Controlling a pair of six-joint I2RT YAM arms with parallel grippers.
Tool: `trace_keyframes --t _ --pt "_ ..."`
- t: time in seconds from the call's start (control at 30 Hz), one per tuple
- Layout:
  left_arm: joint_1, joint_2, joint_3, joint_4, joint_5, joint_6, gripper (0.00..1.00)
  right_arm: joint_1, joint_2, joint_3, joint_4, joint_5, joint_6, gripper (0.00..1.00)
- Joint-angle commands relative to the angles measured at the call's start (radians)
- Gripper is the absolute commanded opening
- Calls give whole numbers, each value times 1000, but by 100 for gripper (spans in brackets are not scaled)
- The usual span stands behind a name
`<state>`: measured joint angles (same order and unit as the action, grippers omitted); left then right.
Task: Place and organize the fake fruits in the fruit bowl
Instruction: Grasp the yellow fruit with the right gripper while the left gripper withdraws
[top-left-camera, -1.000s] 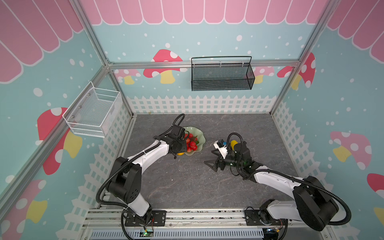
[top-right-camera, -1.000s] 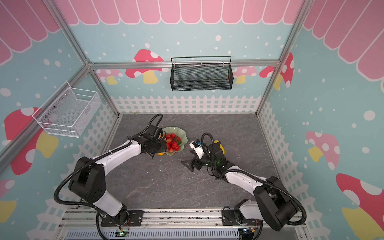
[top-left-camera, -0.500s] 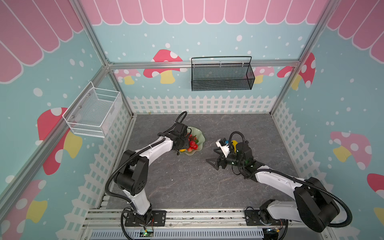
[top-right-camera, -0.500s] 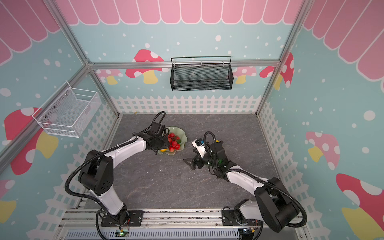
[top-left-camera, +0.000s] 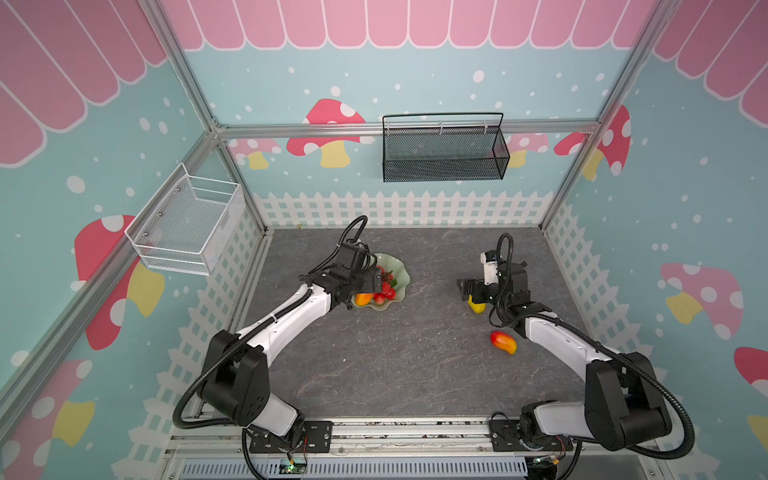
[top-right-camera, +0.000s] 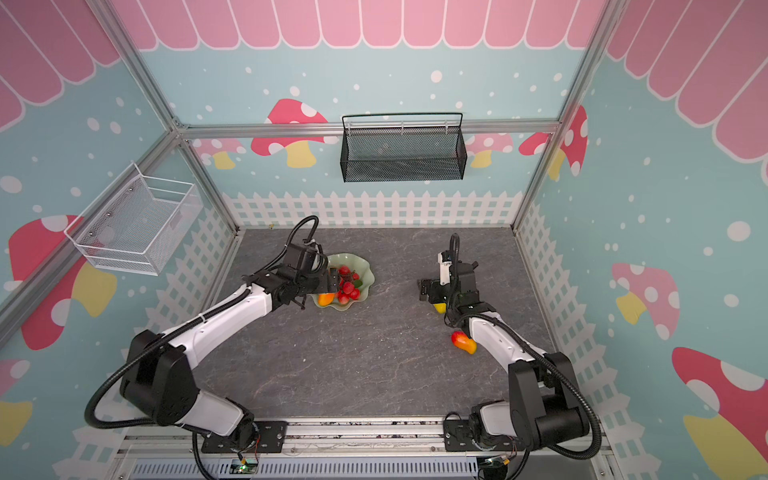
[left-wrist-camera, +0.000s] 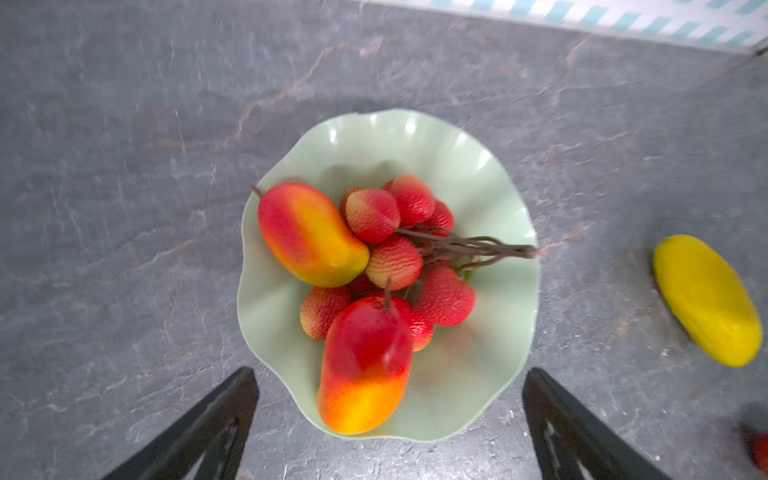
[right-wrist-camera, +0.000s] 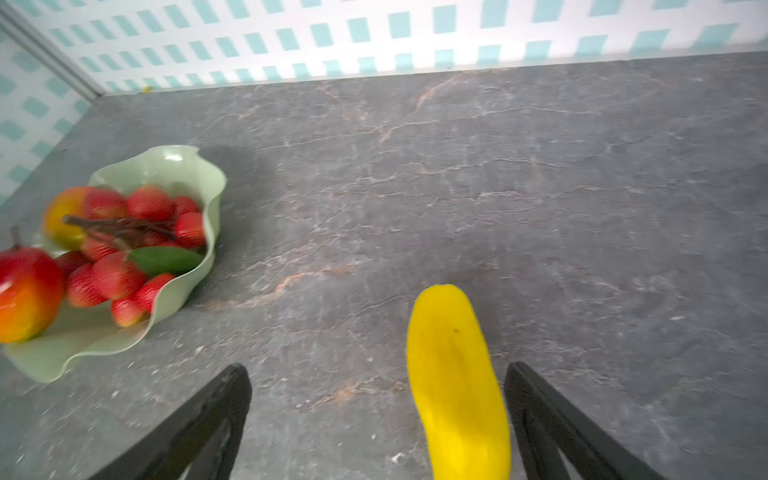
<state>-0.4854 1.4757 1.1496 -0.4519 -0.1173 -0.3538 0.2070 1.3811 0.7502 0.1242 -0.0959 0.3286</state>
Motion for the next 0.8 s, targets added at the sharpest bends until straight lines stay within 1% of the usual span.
trace_keyframes --t 0.0,0.07,0.1,0.17,0.23,0.37,0.47,0.5,0.53,0.6,0.7,0.77 --pt "-91 -93 -63 90 93 140 100 -8 74 14 -75 86 -34 99" --pt "-139 -139 -112 138 235 173 100 -9 123 25 -71 91 -45 94" --pt "-165 -160 -143 168 276 176 100 -12 152 38 -71 92 -53 91" --pt "-213 -191 -200 229 294 166 100 -13 205 67 -77 95 -67 88" --pt "-248 -216 -246 275 273 148 100 -14 245 93 -83 95 -78 85" --pt "-257 -255 -304 319 236 100 100 -14 284 110 -81 78 -85 80" --pt "-257 -280 -330 334 200 94 100 -15 301 115 -83 43 -85 65" --pt "-257 -288 -334 332 178 95 100 -15 305 112 -84 36 -82 59" --pt "-257 -298 -336 331 152 96 100 -14 306 111 -84 29 -82 56" --pt "-257 -316 -341 326 89 93 100 -14 295 104 -78 0 -87 54" --pt "-253 -334 -340 306 -39 75 100 -11 260 95 -49 -83 -95 49" --pt "-240 -335 -331 281 -86 58 100 2 228 100 -40 -131 -92 47"
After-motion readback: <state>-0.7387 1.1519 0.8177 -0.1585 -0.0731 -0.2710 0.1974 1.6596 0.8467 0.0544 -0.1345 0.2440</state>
